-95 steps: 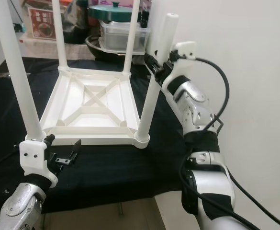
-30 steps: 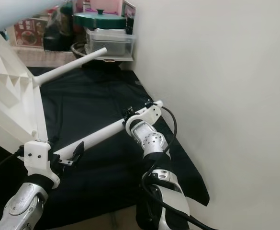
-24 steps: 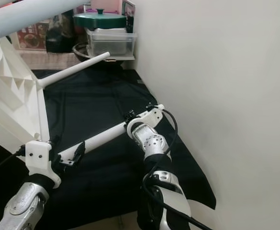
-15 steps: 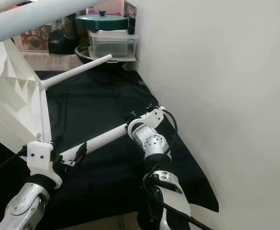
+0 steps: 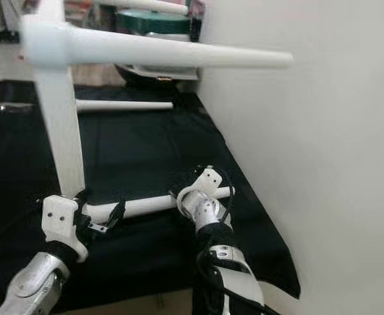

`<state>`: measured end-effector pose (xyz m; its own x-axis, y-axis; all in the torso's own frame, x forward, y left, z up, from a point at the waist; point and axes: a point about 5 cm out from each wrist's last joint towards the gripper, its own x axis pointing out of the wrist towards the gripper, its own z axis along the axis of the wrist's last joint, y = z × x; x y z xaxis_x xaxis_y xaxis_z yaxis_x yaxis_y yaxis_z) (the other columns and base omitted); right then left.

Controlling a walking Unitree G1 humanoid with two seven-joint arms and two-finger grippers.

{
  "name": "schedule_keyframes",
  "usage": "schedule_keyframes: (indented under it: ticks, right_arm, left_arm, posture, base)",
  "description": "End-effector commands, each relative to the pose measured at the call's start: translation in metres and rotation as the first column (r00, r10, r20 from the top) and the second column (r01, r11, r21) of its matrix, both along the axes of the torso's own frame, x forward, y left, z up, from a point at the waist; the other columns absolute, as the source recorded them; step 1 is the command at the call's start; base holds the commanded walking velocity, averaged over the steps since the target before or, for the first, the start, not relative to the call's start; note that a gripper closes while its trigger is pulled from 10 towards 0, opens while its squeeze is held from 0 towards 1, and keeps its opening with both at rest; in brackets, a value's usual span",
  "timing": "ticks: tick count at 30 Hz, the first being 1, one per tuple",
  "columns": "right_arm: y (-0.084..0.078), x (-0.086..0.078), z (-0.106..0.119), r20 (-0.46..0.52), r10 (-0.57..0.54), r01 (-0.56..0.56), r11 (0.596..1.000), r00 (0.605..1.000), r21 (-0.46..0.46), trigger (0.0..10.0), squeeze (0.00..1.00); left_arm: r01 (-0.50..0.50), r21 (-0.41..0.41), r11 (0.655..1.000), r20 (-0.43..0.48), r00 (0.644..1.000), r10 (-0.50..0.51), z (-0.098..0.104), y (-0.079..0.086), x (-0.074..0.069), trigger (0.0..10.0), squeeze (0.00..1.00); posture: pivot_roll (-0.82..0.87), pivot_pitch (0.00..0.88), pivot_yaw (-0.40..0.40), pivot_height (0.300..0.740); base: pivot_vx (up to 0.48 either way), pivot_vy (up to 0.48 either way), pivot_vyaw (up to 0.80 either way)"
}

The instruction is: Building children table

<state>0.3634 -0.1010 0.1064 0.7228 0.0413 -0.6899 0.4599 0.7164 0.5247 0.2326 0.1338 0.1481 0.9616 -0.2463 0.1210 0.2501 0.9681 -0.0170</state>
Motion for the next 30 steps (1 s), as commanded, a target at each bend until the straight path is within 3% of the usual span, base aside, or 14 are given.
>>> schedule_keyframes:
  ticks: [1, 16, 18, 19, 20, 21, 22, 23, 24, 25, 26, 28, 29, 30]
  right_arm:
    - [-0.004, -0.012, -0.021, -0.099, -0.025, 0.026, 1.0, 0.995, 0.005, 10.0, 1.0]
    - [-0.059, -0.04, 0.042, -0.013, -0.225, 0.225, 0.961, 0.974, 0.16, 10.0, 1.0]
    - [-0.063, -0.039, 0.069, 0.186, -0.066, 0.058, 0.997, 0.98, 0.044, 10.0, 1.0]
    - [-0.063, -0.039, 0.069, 0.186, -0.066, 0.058, 0.997, 0.98, 0.044, 10.0, 1.0]
    - [-0.062, -0.037, 0.089, 0.325, 0.114, -0.07, 0.987, 0.939, -0.143, 10.0, 1.0]
    - [-0.059, -0.036, 0.104, 0.394, 0.321, -0.14, 0.895, 0.861, -0.425, 10.0, 0.76]
    - [-0.059, -0.036, 0.104, 0.394, 0.321, -0.14, 0.895, 0.861, -0.425, 10.0, 0.76]
    - [-0.056, -0.038, 0.111, 0.371, 0.502, -0.155, 0.732, 0.782, -0.664, 10.0, 0.0]
    - [-0.057, -0.038, 0.11, 0.34, 0.565, -0.126, 0.629, 0.752, -0.767, 10.0, 0.0]
    - [-0.057, -0.038, 0.11, 0.34, 0.565, -0.126, 0.629, 0.752, -0.767, 10.0, 0.0]
    - [-0.06, -0.038, 0.11, 0.327, 0.581, -0.1, 0.583, 0.745, -0.806, 10.0, 0.0]
    - [-0.076, -0.034, 0.123, 0.306, 0.605, 0.111, 0.338, 0.735, -0.935, 10.0, 0.0]
    - [-0.076, -0.034, 0.123, 0.306, 0.605, 0.111, 0.338, 0.735, -0.935, 10.0, 0.0]
    - [-0.081, -0.034, 0.131, 0.293, 0.624, 0.194, 0.222, 0.725, -0.955, 10.0, 0.0]
  left_arm:
    - [-0.011, 0.015, 1.0, 0.002, 1.0, 0.011, 0.001, 0.002, -0.002, 10.0, 0.0]
    - [0.002, 0.017, 1.0, -0.003, 1.0, -0.002, 0.0, 0.001, -0.003, 10.0, 0.0]
    - [0.012, 0.02, 1.0, -0.002, 1.0, -0.012, -0.001, 0.0, -0.003, 10.0, 0.0]
    - [0.012, 0.02, 1.0, -0.002, 1.0, -0.012, -0.001, 0.0, -0.003, 10.0, 0.0]
    - [0.016, 0.023, 1.0, 0.0, 1.0, -0.016, 0.0, 0.0, -0.002, 10.0, 0.0]
    - [0.018, 0.025, 1.0, 0.002, 1.0, -0.018, 0.0, 0.0, -0.001, 10.0, 0.0]
    - [0.018, 0.025, 1.0, 0.002, 1.0, -0.018, 0.0, 0.0, -0.001, 10.0, 0.0]
    - [0.019, 0.031, 0.999, 0.006, 1.0, -0.019, 0.001, 0.001, 0.0, 10.0, 0.0]
    - [0.016, 0.034, 0.999, 0.01, 1.0, -0.016, 0.001, 0.002, 0.001, 10.0, 0.0]
    - [0.016, 0.034, 0.999, 0.01, 1.0, -0.016, 0.001, 0.002, 0.001, 10.0, 0.0]
    - [0.013, 0.035, 0.999, 0.012, 1.0, -0.013, 0.002, 0.003, 0.001, 10.0, 0.0]
    - [0.001, 0.039, 0.999, 0.015, 1.0, -0.001, 0.003, 0.006, 0.001, 10.0, 0.0]
    - [0.001, 0.039, 0.999, 0.015, 1.0, -0.001, 0.003, 0.006, 0.001, 10.0, 0.0]
    - [-0.004, 0.041, 0.999, 0.015, 1.0, 0.003, 0.003, 0.008, 0.0, 10.0, 0.0]
  posture:
    - [0.12, 0.0, -0.165, 0.74]
    - [0.07, 0.0, -0.151, 0.74]
    - [0.05, 0.0, -0.13, 0.74]
    - [0.05, 0.0, -0.13, 0.74]
    - [0.05, 0.0, -0.128, 0.74]
    - [0.05, 0.0, -0.126, 0.74]
    - [0.05, 0.0, -0.126, 0.74]
    - [0.05, 0.0, -0.126, 0.74]
    - [0.05, 0.0, -0.13, 0.74]
    - [0.05, 0.0, -0.13, 0.74]
    - [0.06, 0.0, -0.133, 0.74]
    - [0.07, 0.0, -0.14, 0.74]
    - [0.07, 0.0, -0.14, 0.74]
    - [0.07, 0.0, -0.14, 0.74]
  base:
    - [0.0, 0.0, 0.0]
    - [0.0, 0.0, 0.0]
    - [0.0, 0.0, 0.0]
    - [0.0, 0.0, 0.0]
    - [0.0, 0.0, 0.0]
    - [0.0, 0.0, 0.0]
    - [0.0, 0.0, 0.0]
    - [0.0, 0.0, 0.0]
    - [0.0, 0.0, 0.0]
    - [0.0, 0.0, 0.0]
    - [0.0, 0.0, 0.0]
    - [0.0, 0.0, 0.0]
    - [0.0, 0.0, 0.0]
    - [0.0, 0.0, 0.0]
